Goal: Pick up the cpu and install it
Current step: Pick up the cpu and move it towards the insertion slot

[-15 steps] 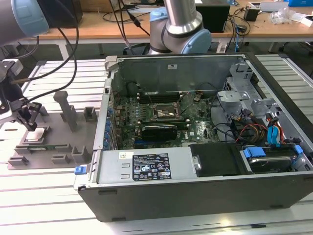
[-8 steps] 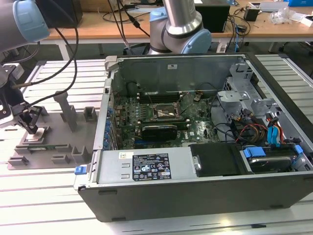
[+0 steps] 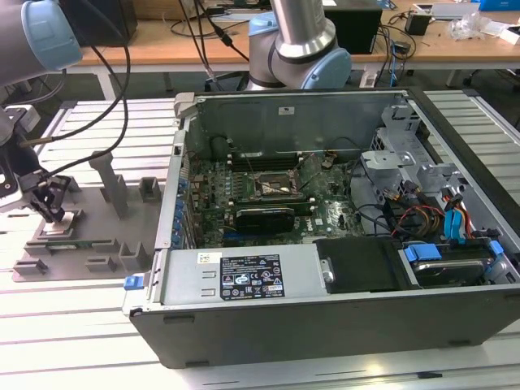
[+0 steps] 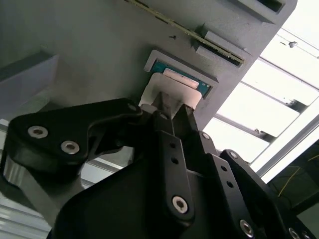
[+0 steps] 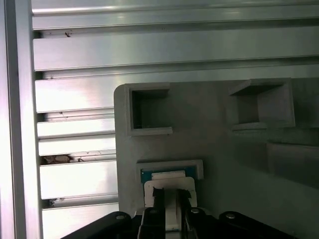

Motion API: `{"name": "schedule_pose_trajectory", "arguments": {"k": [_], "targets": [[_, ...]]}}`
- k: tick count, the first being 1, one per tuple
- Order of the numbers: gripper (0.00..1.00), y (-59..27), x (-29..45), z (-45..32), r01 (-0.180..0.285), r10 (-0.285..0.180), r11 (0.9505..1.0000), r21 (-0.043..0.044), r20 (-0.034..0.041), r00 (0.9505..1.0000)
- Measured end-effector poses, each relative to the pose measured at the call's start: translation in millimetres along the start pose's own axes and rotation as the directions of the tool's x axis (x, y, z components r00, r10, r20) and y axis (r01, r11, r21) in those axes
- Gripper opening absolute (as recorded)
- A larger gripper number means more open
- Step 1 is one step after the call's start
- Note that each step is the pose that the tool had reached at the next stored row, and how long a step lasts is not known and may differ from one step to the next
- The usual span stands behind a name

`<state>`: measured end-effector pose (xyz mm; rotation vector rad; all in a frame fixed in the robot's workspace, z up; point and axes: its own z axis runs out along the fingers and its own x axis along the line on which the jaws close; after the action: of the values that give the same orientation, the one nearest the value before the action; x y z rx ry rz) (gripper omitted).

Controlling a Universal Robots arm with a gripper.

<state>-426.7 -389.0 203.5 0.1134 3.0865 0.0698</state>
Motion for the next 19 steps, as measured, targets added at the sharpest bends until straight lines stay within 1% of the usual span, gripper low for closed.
{"name": "schedule_pose_trajectory", "arguments": {"k": [1,2,3,4,5,6,7,8,9,12,13,14,17,18,19], "targets": [[0.23,0.0,0.0,0.0,0.0,0.0,1.0,0.0,0.0,1.0],[0.36,0.0,0.0,0.0,0.0,0.0,1.0,0.0,0.0,1.0],[0.42,0.0,0.0,0.0,0.0,0.0,1.0,0.0,0.0,1.0],[0.42,0.0,0.0,0.0,0.0,0.0,1.0,0.0,0.0,1.0],[0.48,0.0,0.0,0.1,0.0,0.0,1.0,0.0,0.0,1.0],[0.48,0.0,0.0,0.1,0.0,0.0,1.0,0.0,0.0,1.0],[0.54,0.0,0.0,0.1,0.0,0.0,1.0,0.0,0.0,1.0],[0.54,0.0,0.0,0.1,0.0,0.0,1.0,0.0,0.0,1.0],[0.6,0.0,0.0,0.1,0.0,0.0,1.0,0.0,0.0,1.0],[0.6,0.0,-0.1,0.8,0.004,-0.004,1.0,0.0014,0.0003,1.0],[0.6,-0.1,0.0,1.2,0.014,-0.014,0.9999,0.0027,-0.0001,0.9999],[0.6,-0.1,0.1,2.0,0.036,-0.036,0.9993,0.0048,-0.0013,0.9993],[0.6,-0.2,0.2,4.1,0.079,-0.079,0.9968,0.0103,-0.0036,0.9969],[0.6,-0.2,0.2,4.7,0.086,-0.086,0.9962,0.0123,-0.0041,0.9963],[0.6,-0.2,0.2,5.3,0.086,-0.086,0.9962,0.0124,-0.0041,0.9963]]}}
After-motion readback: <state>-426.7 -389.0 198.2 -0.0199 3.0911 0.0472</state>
